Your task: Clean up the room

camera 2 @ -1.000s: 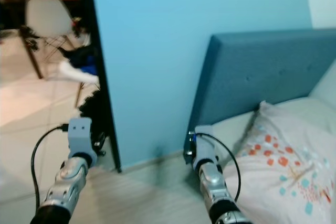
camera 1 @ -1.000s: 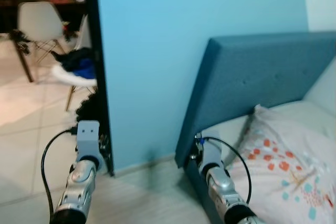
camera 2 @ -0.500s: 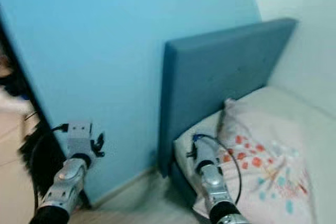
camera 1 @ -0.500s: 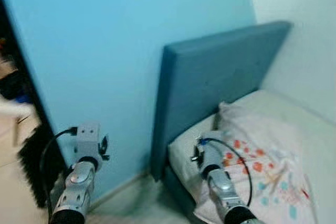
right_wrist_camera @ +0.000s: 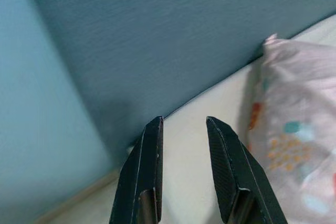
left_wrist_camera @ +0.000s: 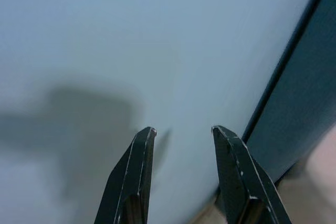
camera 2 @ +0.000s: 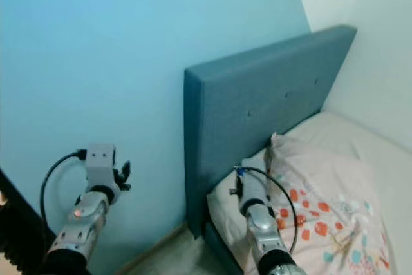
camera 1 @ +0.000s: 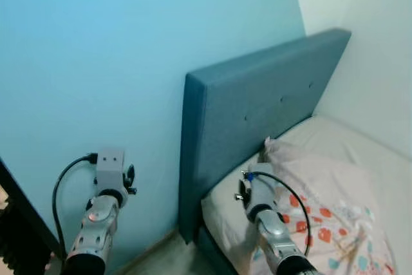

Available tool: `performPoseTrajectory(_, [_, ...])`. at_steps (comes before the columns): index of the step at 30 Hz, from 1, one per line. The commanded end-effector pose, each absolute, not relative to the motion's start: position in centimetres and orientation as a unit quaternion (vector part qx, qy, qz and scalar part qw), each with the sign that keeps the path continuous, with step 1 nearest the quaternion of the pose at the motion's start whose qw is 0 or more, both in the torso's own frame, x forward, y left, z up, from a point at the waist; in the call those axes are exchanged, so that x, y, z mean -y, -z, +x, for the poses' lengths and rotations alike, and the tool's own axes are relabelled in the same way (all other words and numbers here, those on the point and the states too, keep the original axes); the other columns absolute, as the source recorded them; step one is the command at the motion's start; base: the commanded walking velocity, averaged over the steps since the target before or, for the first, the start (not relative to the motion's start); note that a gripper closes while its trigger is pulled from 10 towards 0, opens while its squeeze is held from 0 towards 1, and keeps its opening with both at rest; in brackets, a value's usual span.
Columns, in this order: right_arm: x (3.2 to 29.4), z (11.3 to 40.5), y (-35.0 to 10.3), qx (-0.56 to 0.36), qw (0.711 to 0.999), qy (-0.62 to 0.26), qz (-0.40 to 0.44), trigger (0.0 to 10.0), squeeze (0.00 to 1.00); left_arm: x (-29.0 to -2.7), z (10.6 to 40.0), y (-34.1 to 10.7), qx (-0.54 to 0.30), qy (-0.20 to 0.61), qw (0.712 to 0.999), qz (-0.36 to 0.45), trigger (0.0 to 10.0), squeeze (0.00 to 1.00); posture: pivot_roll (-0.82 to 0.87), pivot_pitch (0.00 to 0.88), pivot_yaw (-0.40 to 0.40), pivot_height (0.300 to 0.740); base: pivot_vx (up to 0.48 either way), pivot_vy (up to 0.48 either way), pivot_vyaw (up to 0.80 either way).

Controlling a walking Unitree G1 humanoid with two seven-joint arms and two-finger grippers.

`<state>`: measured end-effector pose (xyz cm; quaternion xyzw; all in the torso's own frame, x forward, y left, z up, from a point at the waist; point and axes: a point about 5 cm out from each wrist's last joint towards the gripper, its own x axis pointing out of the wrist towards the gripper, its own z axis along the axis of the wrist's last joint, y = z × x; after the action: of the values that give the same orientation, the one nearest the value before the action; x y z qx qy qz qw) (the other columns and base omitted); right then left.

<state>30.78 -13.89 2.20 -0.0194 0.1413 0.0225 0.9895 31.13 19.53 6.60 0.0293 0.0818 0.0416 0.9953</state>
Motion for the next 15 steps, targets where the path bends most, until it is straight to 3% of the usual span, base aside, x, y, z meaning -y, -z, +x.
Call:
performPoseTrajectory(1, [14.7, 30.6, -2.0, -0.144, 0.989, -0.009, -0.02, 10.0, 0.0, -19.2, 31.0, -6.2, -0.091, -0.032, 0.995, 0.033, 10.0, 0.0, 0.09, 0.0, -0.057, 0.74, 0.382, 0.0, 0.0])
performPoseTrajectory(8, [14.7, 30.6, -2.0, -0.143, 0.989, -0.009, -0.02, 10.0, 0.0, -19.0, 31.1, -6.3, -0.091, -0.022, 0.995, 0.034, 10.0, 0.0, 0.09, 0.0, -0.058, 0.74, 0.359, 0.0, 0.0])
performPoseTrajectory(15, [14.8, 30.6, -2.0, -0.146, 0.989, -0.001, -0.011, 10.0, 0.0, -18.1, 31.0, -5.9, -0.094, 0.007, 0.994, 0.051, 10.0, 0.0, 0.09, 0.0, -0.056, 0.74, 0.0, 0.0, -0.08])
